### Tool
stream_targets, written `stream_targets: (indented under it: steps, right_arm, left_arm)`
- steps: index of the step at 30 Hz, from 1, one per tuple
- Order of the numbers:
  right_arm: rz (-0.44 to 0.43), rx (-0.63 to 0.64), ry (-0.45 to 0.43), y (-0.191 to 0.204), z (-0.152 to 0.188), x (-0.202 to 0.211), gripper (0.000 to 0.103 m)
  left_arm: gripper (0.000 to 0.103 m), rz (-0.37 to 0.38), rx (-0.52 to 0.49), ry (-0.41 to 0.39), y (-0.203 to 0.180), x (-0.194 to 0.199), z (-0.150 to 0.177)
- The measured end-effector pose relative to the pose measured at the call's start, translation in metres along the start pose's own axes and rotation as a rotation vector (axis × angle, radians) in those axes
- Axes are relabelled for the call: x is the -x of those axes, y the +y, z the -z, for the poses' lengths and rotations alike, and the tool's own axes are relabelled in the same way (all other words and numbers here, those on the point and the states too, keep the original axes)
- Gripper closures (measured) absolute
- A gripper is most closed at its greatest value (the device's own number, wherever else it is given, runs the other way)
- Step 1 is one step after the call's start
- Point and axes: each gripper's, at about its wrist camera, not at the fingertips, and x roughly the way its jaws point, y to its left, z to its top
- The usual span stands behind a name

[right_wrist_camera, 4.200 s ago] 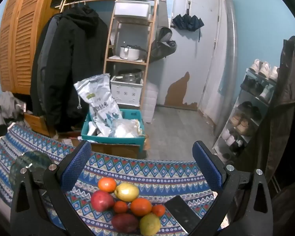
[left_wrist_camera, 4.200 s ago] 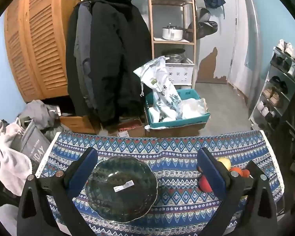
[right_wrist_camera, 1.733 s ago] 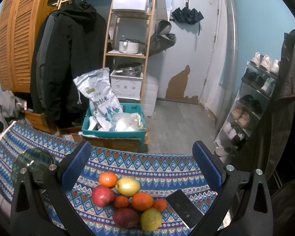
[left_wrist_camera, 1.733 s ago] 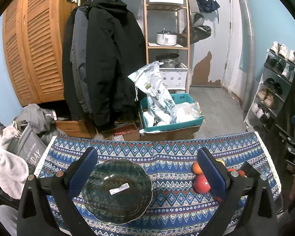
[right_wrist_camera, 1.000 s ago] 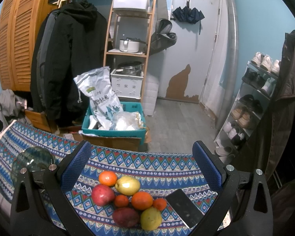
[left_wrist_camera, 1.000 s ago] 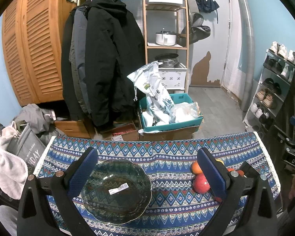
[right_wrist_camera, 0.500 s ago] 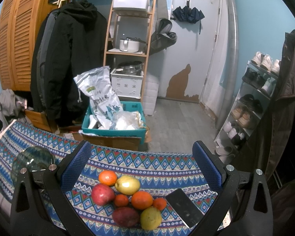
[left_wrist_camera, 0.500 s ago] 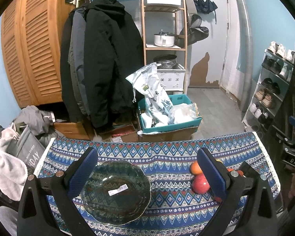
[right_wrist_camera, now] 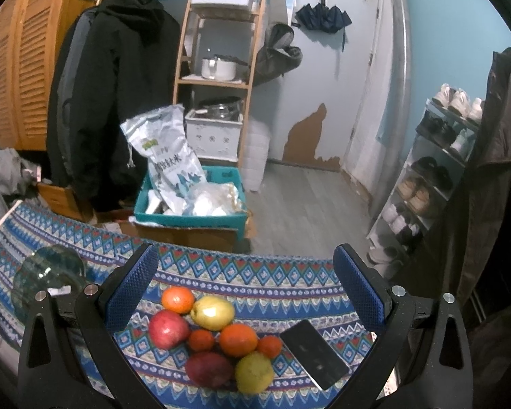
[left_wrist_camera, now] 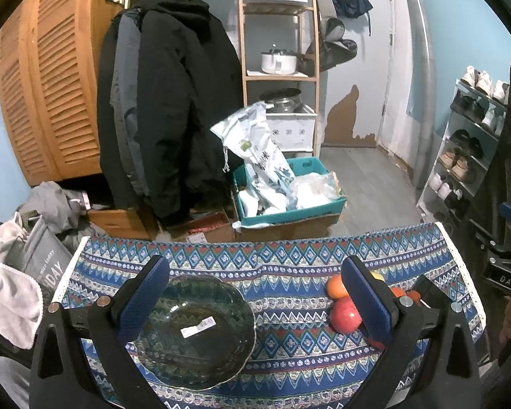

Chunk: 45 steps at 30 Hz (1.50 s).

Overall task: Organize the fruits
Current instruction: 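Move the left tool to the large red apple while the right tool approaches the pear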

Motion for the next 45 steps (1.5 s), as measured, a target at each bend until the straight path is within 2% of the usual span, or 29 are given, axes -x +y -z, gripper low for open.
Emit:
stream_targets:
  steps: [6,18,29,34,39,45]
  right_arm:
    - [0.027,-0.007,0.062,-0.011,0.009,-0.014,0.002]
    - [0.041,-0.057,0.282,-0.041,0.054,-0.061,0.003]
    - [0.016,-0.122,0.447,-0.055,0.098,-0.098,0.003]
    - [-0.011,-0.126,0.529,-0.054,0.12,-0.117,0.003]
    - [-0.047,-0.169,0.601,-0.06,0.137,-0.132,0.008]
    - [-0.08,-0.19,0.663,-0.059,0.155,-0.149,0.011]
  left_arm:
    - [0.001,0.035,-0.029,0.036,-0.015,-0.02,0.01]
    - [0.001,0.09,-0.093,0.169,-0.05,-0.077,0.041]
    - [0.001,0.096,-0.127,0.322,-0.071,-0.134,0.076]
    - [0.001,0.109,-0.135,0.369,-0.079,-0.157,0.091]
    - [0.001,0.125,-0.15,0.421,-0.087,-0.175,0.105]
    - [0.001,0.138,-0.162,0.448,-0.096,-0.189,0.112]
